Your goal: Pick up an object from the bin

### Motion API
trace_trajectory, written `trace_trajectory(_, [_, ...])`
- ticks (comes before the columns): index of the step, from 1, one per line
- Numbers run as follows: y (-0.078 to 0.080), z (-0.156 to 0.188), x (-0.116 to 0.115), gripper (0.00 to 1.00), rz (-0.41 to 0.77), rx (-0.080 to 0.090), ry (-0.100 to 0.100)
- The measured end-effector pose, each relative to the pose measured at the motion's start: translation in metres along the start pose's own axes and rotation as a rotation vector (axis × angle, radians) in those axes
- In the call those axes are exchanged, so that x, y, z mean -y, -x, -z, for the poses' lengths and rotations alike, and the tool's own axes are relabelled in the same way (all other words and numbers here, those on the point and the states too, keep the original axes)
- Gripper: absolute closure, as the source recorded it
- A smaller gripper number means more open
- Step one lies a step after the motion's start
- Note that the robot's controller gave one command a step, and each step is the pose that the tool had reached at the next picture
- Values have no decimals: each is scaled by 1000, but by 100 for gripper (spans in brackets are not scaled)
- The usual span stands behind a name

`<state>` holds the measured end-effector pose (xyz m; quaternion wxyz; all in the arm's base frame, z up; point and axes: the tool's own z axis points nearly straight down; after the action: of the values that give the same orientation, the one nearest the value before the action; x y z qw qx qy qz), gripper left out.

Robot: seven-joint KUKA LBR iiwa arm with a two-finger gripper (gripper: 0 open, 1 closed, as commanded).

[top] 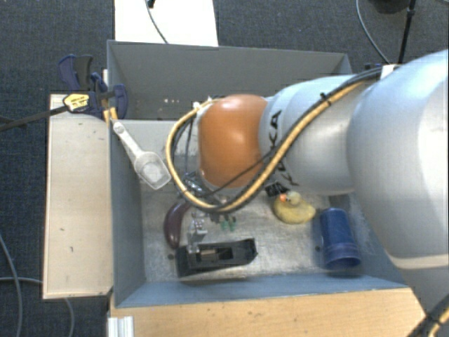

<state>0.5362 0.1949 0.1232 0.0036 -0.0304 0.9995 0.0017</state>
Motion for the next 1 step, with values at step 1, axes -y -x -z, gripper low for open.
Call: trace_trajectory(1, [-10, -20, 17, 0, -66, 0, -3])
